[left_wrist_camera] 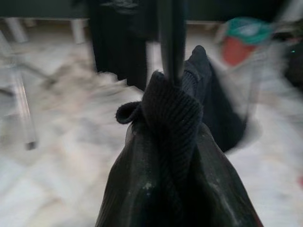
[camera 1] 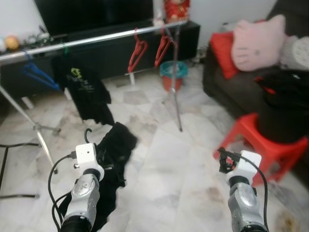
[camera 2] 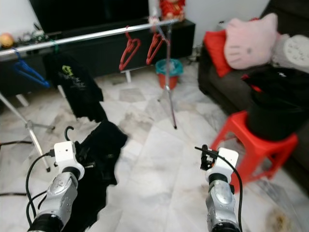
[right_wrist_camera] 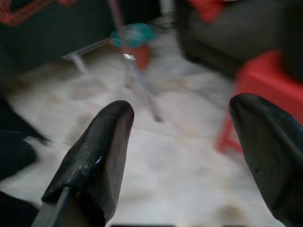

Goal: Hang hanger

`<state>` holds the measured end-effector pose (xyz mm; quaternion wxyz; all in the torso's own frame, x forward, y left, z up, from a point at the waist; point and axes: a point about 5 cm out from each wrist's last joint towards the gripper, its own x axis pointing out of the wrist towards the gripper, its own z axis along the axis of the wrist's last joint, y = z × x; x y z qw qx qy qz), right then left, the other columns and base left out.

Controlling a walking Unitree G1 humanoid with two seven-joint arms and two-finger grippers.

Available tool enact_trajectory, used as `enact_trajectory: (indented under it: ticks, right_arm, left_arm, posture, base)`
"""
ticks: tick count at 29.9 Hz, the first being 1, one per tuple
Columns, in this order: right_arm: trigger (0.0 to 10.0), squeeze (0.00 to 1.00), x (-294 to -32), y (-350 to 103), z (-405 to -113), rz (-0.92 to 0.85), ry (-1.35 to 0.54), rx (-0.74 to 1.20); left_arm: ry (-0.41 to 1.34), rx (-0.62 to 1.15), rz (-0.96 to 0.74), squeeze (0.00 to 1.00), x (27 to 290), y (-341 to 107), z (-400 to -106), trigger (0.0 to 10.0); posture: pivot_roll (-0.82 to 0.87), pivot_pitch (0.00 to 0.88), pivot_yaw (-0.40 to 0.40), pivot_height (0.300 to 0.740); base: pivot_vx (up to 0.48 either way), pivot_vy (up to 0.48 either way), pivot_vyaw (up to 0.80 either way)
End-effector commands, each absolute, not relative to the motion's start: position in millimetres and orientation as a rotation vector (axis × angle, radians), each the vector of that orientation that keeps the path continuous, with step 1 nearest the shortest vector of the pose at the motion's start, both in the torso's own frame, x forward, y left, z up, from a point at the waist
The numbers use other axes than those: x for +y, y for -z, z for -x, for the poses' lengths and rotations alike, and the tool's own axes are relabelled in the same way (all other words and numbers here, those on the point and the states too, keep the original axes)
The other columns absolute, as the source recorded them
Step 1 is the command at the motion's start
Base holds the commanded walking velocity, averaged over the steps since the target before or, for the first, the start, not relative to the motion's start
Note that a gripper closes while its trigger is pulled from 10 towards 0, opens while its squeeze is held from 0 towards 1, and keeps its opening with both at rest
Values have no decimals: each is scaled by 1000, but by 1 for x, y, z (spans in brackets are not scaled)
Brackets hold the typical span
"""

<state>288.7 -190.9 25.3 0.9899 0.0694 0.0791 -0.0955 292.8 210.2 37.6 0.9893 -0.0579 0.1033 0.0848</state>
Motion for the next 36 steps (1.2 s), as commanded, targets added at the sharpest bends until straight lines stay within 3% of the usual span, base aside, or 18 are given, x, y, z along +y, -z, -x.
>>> enact_trajectory:
  ticks: [1,7,20,36]
  right_arm:
    - [10000,0,-195,-21,-284,-121,196,171]
    - [10000,0,-194,-21,-284,-123,194,170]
    - [10000,0,-196,-19,-283,-139,222,176]
    - [10000,0,-199,-23,-287,-133,225,173]
  left_arm:
    - [-161,174,98,0,207,-46,-299,10000]
    - [-158,174,103,0,205,-46,-300,10000]
    - [-144,188,105,0,202,-44,-303,10000]
    - [-284,248,72,0,215,-35,-298,10000]
  posture:
    - [-129,0,69,740]
    - [-132,0,68,740]
    - [-144,0,76,740]
    - [-132,0,64,740]
  base:
    - [442,0,581]
    - [460,0,617]
    - [480,0,0]
    - [480,0,0]
